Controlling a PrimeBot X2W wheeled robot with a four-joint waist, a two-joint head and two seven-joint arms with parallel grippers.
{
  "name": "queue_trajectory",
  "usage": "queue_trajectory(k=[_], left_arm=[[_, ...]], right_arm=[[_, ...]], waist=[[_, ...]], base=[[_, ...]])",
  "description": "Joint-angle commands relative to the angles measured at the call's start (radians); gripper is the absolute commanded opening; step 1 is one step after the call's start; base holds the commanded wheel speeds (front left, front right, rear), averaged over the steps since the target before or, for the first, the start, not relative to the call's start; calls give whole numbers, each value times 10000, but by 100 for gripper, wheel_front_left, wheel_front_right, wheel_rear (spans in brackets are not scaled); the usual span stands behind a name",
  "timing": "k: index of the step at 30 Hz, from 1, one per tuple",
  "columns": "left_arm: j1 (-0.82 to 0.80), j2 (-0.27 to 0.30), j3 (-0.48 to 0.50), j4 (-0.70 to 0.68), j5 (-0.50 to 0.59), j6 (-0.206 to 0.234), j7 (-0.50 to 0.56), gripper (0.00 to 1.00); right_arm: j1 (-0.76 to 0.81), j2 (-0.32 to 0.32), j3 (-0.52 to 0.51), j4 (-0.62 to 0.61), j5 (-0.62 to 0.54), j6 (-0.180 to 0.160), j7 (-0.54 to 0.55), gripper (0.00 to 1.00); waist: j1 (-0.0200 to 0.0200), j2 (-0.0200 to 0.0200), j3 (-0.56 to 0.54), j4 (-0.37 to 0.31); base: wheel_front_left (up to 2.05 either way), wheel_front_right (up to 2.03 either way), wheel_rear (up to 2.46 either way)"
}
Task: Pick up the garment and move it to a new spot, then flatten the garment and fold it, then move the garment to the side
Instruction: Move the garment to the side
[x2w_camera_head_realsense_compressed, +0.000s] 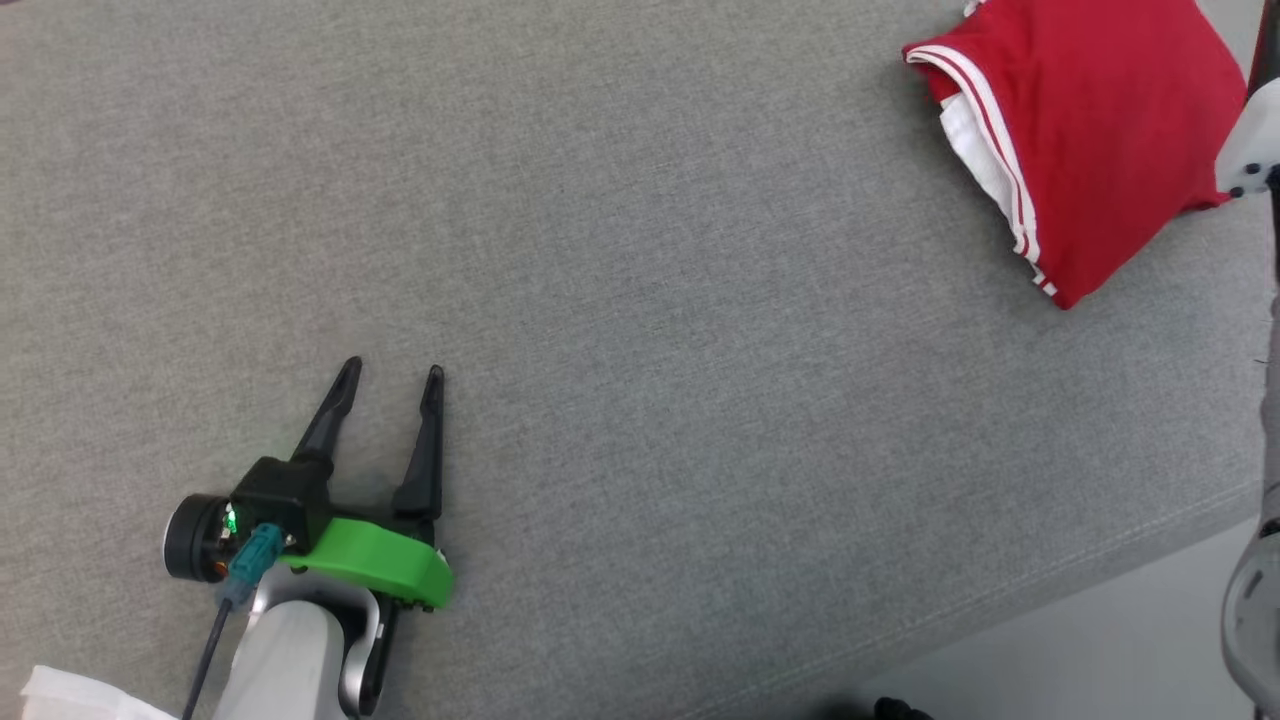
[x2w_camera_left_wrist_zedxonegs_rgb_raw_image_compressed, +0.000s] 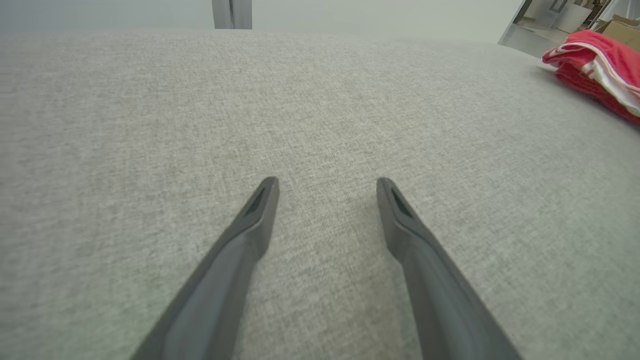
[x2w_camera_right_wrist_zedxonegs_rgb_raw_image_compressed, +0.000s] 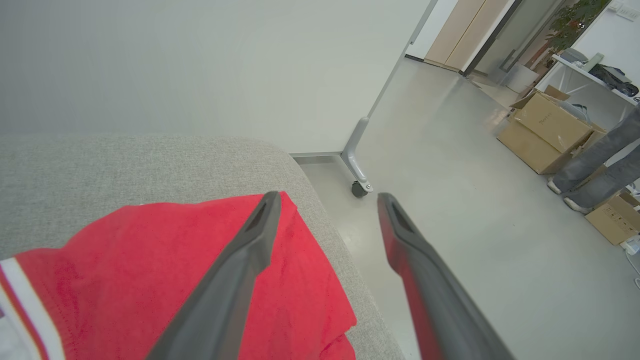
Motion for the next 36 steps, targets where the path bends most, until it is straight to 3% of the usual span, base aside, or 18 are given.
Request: queue_trajectory(k=[1, 6, 11, 16, 21, 27, 36], left_arm=[[60, 64, 165, 161, -89, 14, 44, 100], [217, -37, 450, 88, -33, 14, 35, 100], [272, -170, 926, 14, 36, 14, 28, 100], [240, -310, 1415, -10, 71, 13, 28, 100], [369, -426, 1826, 20, 115, 13, 28, 100], [610, -490, 2153, 221, 186, 13, 28, 100], [1215, -504, 2124, 321, -109, 101, 28, 100]], right_arm=[[127, 115, -113, -129, -99, -22, -322, 100], [165, 923, 281, -229, 243, -22, -1363, 100], [453, 1388, 1840, -1293, 1576, -22, -1532, 100], [1752, 1515, 3419, -3068, 3284, -22, -1534, 100], [3196, 1511, 4378, -3710, 4481, -22, -1536, 100], [4727, 1507, 4906, -3755, 5034, -22, -1538, 100], [6350, 1512, 4871, -3737, 5355, -21, -1539, 100]], waist=[[0, -1, -106, -13], [0, -1, -448, -81], [0, -1, -793, 4], [0, -1, -1149, 359], [0, -1, -1571, 859], [0, -1, -2127, 1500], [0, -1, -2998, 2184]], base=[[0, 0, 0], [0, 0, 0], [0, 0, 0], [0, 0, 0], [0, 0, 0], [0, 0, 0], [0, 0, 0]])
